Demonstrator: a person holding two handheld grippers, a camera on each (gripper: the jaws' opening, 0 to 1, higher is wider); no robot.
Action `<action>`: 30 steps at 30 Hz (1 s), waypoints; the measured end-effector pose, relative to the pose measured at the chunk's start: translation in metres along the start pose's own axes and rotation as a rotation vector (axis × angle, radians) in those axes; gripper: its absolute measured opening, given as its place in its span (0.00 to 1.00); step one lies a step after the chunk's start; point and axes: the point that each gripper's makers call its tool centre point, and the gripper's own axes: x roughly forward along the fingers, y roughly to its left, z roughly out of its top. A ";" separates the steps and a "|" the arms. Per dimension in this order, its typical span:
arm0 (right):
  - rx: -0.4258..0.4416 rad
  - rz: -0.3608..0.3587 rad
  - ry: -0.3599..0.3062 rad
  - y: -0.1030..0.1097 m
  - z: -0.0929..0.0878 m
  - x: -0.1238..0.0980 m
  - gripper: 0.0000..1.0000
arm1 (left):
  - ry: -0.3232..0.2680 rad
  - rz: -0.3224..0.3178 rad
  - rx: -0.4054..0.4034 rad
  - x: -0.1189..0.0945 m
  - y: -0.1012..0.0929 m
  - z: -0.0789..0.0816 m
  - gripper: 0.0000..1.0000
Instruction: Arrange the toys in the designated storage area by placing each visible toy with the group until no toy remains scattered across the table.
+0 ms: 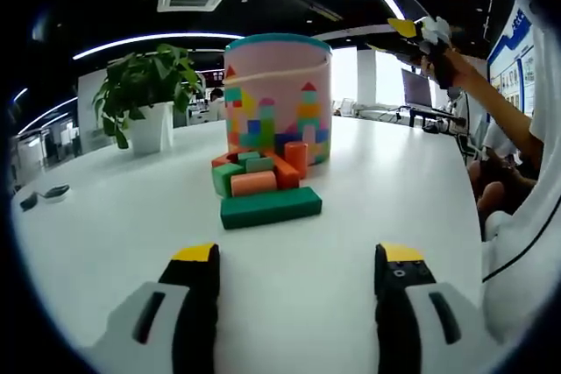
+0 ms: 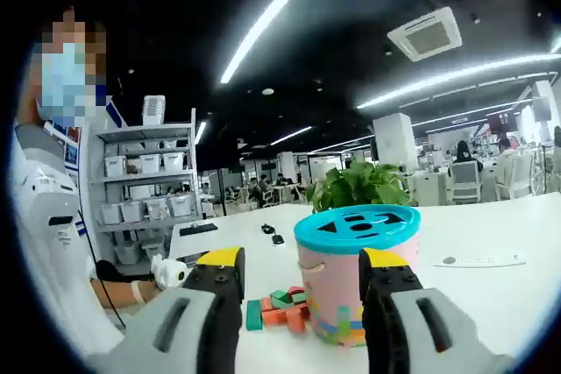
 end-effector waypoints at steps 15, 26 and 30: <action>-0.170 -0.076 -0.150 0.016 -0.030 -0.011 0.59 | 0.000 0.000 0.000 0.000 -0.001 0.000 0.74; -0.140 -0.097 -0.061 0.013 -0.091 -0.002 0.52 | -0.001 -0.004 0.001 0.000 -0.002 0.000 0.74; -0.164 -0.073 -0.091 0.025 -0.098 0.004 0.57 | -0.001 -0.006 0.001 0.001 -0.003 0.000 0.74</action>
